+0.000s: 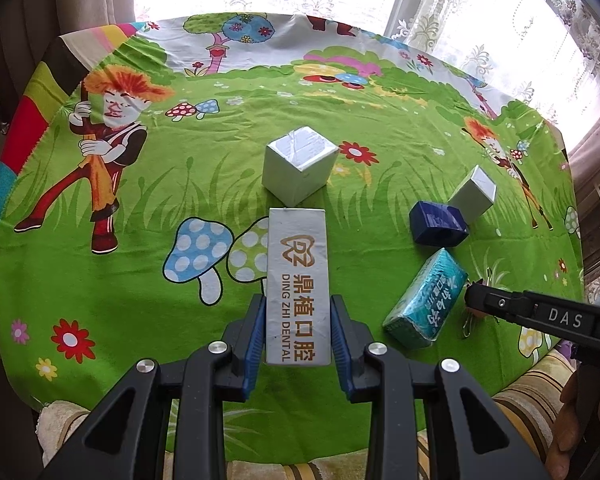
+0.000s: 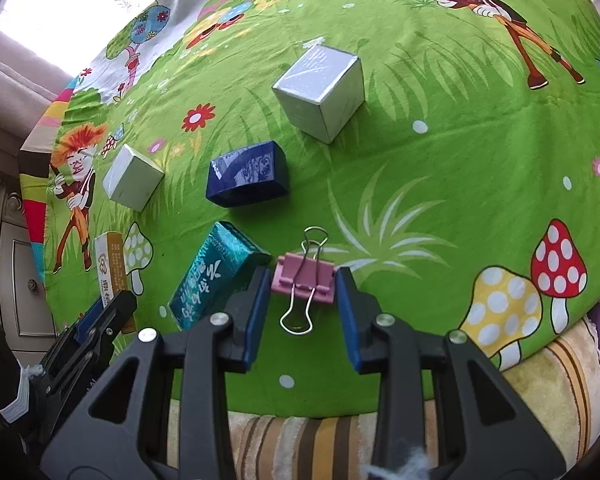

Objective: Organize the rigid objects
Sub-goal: 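Hold the dental box in the left tool while the right tool grasps the pink binder clip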

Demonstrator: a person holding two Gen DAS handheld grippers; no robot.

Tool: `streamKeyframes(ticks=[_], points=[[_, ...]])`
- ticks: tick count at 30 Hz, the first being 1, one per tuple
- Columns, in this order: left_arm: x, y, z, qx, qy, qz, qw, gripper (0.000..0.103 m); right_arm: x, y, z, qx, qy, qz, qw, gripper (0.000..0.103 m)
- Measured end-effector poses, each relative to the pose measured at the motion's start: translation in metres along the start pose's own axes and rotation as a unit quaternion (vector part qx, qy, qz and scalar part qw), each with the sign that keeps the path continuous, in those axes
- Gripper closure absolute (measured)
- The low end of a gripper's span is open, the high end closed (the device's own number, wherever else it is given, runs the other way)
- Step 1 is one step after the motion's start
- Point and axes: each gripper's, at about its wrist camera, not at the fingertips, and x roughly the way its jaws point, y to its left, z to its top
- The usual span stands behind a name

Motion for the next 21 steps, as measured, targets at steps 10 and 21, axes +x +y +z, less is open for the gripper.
streamKeyframes(ticks=[10,21], points=[[-0.002,-0.001,0.0,0.003,-0.005,0.0,1.0,0.071,0.006,0.009,0.005,-0.034,-0.014,-0.028,0.999,0.064],[-0.046,-0.026,-0.009,0.022,-0.07,-0.004,0.9973,0.071,-0.032,0.013,-0.015,-0.095,-0.065,-0.025,0.993,0.066]])
